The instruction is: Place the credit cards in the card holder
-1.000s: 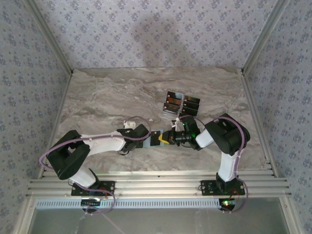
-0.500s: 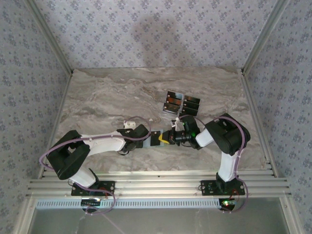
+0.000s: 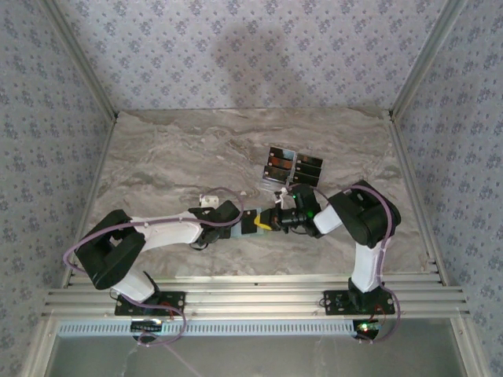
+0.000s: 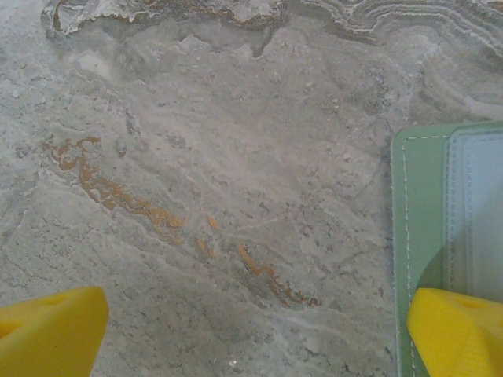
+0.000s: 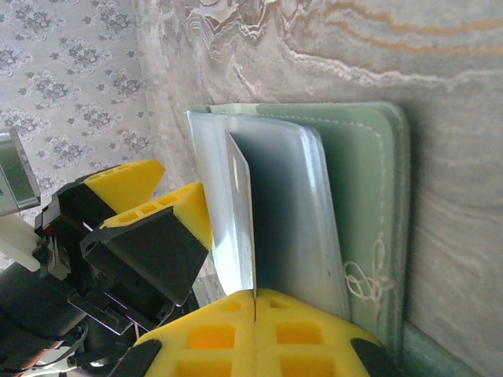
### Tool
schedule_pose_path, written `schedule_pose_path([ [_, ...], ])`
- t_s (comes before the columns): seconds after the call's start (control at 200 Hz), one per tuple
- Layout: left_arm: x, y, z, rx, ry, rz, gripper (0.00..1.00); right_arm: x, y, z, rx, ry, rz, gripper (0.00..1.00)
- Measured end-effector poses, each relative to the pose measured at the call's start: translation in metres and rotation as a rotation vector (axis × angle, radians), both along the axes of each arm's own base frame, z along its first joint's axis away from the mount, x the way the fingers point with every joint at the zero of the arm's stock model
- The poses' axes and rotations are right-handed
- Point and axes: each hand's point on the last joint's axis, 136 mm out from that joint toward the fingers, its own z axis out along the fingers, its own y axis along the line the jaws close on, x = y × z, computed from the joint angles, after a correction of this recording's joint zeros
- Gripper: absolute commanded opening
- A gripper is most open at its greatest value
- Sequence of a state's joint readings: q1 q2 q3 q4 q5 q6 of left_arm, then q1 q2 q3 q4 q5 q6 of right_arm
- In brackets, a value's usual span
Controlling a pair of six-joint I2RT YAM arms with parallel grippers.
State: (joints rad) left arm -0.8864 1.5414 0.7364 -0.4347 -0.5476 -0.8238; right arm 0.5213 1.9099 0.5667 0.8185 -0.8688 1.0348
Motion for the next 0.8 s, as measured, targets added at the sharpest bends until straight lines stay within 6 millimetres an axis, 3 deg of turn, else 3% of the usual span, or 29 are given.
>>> schedule_pose_path([
  [0.8, 0.0002, -0.0006, -0.0008, 0.003, -0.002, -0.002, 1.0, -0.0002, 0.008, 0.0004, 0.009, -0.021, 0.035, 0.0],
])
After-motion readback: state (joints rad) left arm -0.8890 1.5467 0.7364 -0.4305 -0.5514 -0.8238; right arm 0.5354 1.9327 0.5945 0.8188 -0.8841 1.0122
